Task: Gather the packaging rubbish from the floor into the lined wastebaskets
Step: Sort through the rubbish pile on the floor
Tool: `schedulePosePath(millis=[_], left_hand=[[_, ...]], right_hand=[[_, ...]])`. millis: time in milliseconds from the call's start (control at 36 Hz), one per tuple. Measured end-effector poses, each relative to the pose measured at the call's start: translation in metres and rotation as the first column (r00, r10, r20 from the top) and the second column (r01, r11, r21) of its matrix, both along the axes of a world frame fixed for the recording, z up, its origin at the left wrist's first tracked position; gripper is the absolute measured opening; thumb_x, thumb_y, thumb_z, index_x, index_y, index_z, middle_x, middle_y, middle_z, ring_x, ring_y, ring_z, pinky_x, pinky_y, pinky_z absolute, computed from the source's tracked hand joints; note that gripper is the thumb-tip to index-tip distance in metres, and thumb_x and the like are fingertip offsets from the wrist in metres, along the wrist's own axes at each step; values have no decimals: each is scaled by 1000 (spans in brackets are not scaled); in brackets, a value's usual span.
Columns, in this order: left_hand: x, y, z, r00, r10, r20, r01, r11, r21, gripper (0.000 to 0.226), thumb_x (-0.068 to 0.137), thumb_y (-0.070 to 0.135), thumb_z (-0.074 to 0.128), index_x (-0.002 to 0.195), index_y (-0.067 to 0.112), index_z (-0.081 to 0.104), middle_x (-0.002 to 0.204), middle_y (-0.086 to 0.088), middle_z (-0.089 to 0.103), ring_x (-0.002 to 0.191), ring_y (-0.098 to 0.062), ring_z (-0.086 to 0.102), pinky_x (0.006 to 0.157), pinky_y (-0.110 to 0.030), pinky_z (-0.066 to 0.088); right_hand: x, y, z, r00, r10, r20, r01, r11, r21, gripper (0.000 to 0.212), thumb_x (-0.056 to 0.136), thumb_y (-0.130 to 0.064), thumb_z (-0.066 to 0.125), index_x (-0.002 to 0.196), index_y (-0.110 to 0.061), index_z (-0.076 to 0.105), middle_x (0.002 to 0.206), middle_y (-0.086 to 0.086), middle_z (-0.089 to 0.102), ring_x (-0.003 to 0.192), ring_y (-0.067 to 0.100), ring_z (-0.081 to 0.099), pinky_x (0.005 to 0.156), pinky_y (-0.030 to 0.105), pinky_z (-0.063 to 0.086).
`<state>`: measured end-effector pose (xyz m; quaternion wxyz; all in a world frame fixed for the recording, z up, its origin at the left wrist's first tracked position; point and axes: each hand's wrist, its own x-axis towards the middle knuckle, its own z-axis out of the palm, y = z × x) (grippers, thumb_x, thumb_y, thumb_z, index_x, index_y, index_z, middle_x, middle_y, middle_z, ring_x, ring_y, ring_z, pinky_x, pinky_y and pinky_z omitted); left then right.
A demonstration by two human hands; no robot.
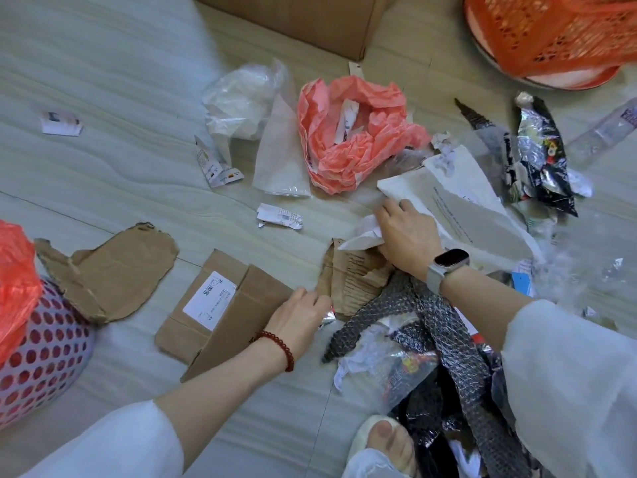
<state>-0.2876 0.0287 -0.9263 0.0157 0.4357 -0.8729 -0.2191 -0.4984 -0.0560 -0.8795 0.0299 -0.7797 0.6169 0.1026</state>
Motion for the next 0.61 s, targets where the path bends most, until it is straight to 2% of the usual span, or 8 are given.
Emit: schedulePosePath(millis=[83, 111, 167, 306, 361, 417, 500, 611], left_hand=[[2, -29, 17, 974, 61, -219, -82, 993, -89, 30, 57, -11, 64, 82, 5, 60, 70, -10, 59, 63, -28, 55, 49, -31, 47], [3, -42, 24, 962, 90, -256, -120, 987, -107, 23, 67, -3, 58, 88, 5, 59, 74, -12, 60, 67, -29, 55, 54, -34, 48], [10, -68, 29, 954, 133, -268, -180, 971, -159, 23, 73, 4, 56, 95, 6, 55, 79, -15, 60, 72, -32, 55, 58, -38, 49], [32, -108, 14, 967, 252, -41, -255, 960, -113, 47, 50, -19, 73, 92, -1, 63, 89, -22, 59, 76, -39, 57, 48, -36, 49], [36, -117, 10, 959, 281, 37, -280, 960, -22, 62, 60, -15, 71, 117, 4, 57, 123, -22, 49, 102, -40, 48, 67, -42, 51], [38, -122, 3, 953, 263, 148, -274, 960, 58, 73, 75, -5, 63, 139, 16, 35, 148, -12, 23, 116, -36, 33, 87, -41, 44], [38, -125, -3, 958, 202, 205, -223, 971, 85, 78, 82, -9, 44, 146, 25, 14, 154, -1, 9, 112, -32, 31, 89, -34, 40], [36, -129, -6, 958, 201, 206, -227, 968, 106, 81, 79, -12, 42, 146, 25, 14, 146, -5, 24, 113, -31, 33, 86, -35, 41]], right_hand=[[2, -6, 15, 1000, -24, 16, 25, 998, -55, 43, 52, -24, 83, 79, -4, 56, 80, 12, 57, 76, 31, 56, 39, 25, 27], [3, -7, 20, 998, -44, 41, 47, 997, -63, 41, 62, -26, 78, 88, -3, 56, 88, 13, 58, 86, 32, 54, 45, 32, 36], [6, -9, 24, 991, -84, 106, 87, 996, -29, 41, 76, -30, 64, 105, -4, 52, 101, 11, 57, 102, 30, 46, 60, 36, 39], [14, 0, 13, 986, 1, 165, -18, 994, 103, 33, 81, -28, 56, 107, -9, 49, 106, 10, 58, 103, 29, 48, 73, 37, 37], [18, 4, 5, 985, -29, 169, 7, 991, 132, 36, 83, -29, 55, 113, -11, 47, 110, 9, 55, 104, 30, 49, 75, 37, 36], [24, 7, -1, 986, -51, 158, 26, 988, 155, 41, 86, -30, 51, 122, -12, 42, 118, 8, 50, 107, 30, 46, 77, 39, 35], [33, 10, -10, 988, -44, 145, 19, 985, 173, 42, 88, -24, 47, 128, -12, 38, 123, 8, 46, 109, 30, 43, 73, 36, 31], [35, 12, -19, 979, -22, 201, 2, 995, 102, 39, 83, -13, 50, 122, -6, 45, 113, 14, 51, 100, 34, 47, 67, 34, 27]])
